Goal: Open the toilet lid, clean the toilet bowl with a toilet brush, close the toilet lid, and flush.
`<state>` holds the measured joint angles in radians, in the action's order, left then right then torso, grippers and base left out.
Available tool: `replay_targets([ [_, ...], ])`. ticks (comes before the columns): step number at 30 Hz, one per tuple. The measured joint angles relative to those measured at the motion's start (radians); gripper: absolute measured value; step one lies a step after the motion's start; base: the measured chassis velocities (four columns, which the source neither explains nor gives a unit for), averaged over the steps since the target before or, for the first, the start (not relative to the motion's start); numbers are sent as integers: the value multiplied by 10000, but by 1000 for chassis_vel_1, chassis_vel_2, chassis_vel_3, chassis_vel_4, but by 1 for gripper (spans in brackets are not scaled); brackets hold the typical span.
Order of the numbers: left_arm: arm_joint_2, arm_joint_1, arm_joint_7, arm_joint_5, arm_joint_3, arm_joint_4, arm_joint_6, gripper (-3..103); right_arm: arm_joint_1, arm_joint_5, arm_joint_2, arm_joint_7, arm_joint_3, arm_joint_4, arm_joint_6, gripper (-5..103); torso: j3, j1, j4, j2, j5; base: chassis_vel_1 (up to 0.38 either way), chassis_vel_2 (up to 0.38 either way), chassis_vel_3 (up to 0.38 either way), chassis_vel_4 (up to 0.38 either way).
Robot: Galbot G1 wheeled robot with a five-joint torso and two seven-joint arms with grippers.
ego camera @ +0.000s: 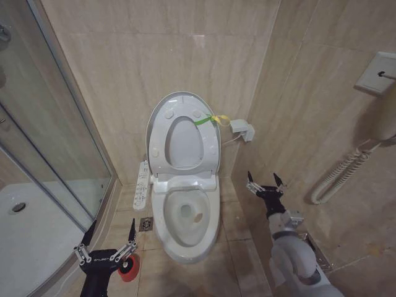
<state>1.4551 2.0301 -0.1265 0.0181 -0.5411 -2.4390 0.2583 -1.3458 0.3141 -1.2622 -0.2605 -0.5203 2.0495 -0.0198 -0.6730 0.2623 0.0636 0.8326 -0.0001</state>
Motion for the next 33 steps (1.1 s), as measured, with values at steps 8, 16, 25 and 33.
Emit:
replay_targets([
  [8,0,0,0,0,0,0,0,100,-738,-389,-585,49,-180,484,229,100,0,0,0,0,0,0,0,0,0],
  [16,0,0,0,0,0,0,0,100,-1288,-589,-1075,419,-565,950,377,100,-1,0,1,0,-1,0,0,0,0],
  [25,0,0,0,0,0,0,0,100,-1940,-1184,-1630,580,-575,1762,304,100,-1,0,1,1,0,0,0,0,0],
  [33,0,0,0,0,0,0,0,100,-2303,-1486,-1812,742,-542,2160,68,100,-1,0,1,1,0,0,0,0,0],
])
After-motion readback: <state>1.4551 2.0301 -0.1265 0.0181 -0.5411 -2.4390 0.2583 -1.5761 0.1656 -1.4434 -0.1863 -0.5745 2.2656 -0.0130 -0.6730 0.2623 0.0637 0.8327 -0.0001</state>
